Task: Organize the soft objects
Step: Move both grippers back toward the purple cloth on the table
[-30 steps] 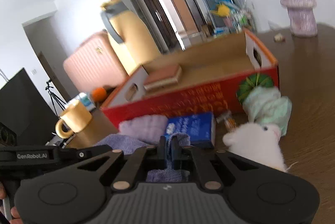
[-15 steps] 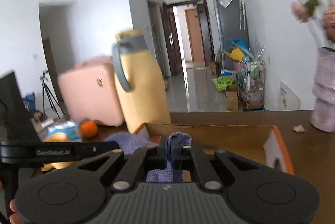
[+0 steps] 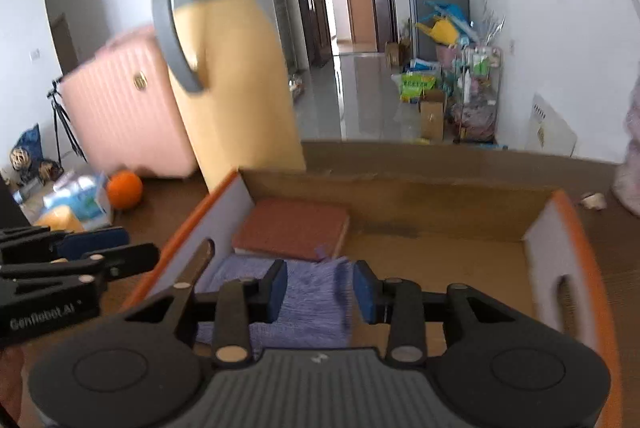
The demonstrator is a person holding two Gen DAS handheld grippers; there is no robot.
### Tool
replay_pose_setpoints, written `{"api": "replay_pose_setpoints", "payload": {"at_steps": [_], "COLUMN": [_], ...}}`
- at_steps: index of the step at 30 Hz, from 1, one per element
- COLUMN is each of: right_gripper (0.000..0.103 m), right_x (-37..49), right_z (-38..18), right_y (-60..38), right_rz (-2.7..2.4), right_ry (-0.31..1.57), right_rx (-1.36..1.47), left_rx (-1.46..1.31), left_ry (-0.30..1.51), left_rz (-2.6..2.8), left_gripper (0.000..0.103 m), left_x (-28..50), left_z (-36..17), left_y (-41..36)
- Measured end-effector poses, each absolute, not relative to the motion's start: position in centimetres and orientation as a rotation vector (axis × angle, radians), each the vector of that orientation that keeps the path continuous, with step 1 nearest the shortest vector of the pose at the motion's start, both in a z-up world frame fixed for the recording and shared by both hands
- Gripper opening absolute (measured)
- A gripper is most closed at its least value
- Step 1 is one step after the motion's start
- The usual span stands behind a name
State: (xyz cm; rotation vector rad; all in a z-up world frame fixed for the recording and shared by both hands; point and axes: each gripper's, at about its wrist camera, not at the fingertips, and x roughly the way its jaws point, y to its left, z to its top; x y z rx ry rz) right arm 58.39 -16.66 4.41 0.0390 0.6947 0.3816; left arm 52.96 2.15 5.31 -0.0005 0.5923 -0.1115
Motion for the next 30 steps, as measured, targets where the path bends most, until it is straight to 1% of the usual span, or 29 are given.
{"api": "replay_pose_setpoints", "payload": {"at_steps": [2,3,5,7,9,11,12,13,14,18,21,23,26,30], "right_gripper": [0.046,0.049,0.053,0.062,0.065,0.067,0.071,0.078,0.080,0.083,0.085,0.086,0.090,0.091], "right_x": [55.9,54.7,51.6,48.4,44.5,41.5,40.3,39.2,38.0,34.5,31.7,28.8,23.8,17.7], "right_z": [6.8,7.9,10.1,11.7,12.9,13.8,14.2,14.4,14.7,14.9,14.9,14.2,12.1,7.8], "right_y": [-18.8,-19.7,-22.0,-24.4,-26.9,-28.6,-29.3,-29.8,-30.1,-30.4,-30.0,-29.9,-29.8,-29.2], "right_rz": [0.365,0.354,0.320,0.281,0.241,0.209,0.198,0.194,0.191,0.185,0.184,0.180,0.220,0.227], "right_ry": [0.653,0.629,0.575,0.526,0.462,0.415,0.395,0.378,0.358,0.292,0.251,0.223,0.186,0.197], "right_rx": [0.021,0.007,-0.030,-0.068,-0.101,-0.104,-0.091,-0.075,-0.059,-0.078,-0.067,-0.044,-0.031,-0.010], "left_rx": [-0.002,0.006,0.022,0.051,0.095,0.140,0.145,0.141,0.132,0.127,0.088,0.071,0.093,0.088], "left_ry": [0.556,0.533,0.483,0.415,0.353,0.287,0.260,0.244,0.232,0.198,0.167,0.157,0.128,0.115], "left_rz": [-0.107,-0.103,-0.083,-0.065,-0.053,-0.040,-0.030,-0.030,-0.036,-0.029,-0.012,0.005,-0.002,-0.058], "left_gripper": [0.050,0.055,0.066,0.069,0.078,0.084,0.086,0.086,0.086,0.086,0.091,0.092,0.101,0.102], "left_x": [51.0,49.8,47.1,43.9,40.7,37.5,36.3,35.4,34.5,31.7,28.9,26.3,21.6,15.9], "left_z": [7.1,8.0,9.7,10.9,11.5,12.0,12.2,12.3,12.3,12.5,12.7,12.3,11.0,7.4], "left_y": [2.8,3.0,3.4,4.2,4.5,4.5,4.4,4.2,4.0,3.1,2.9,2.7,1.9,0.6]}}
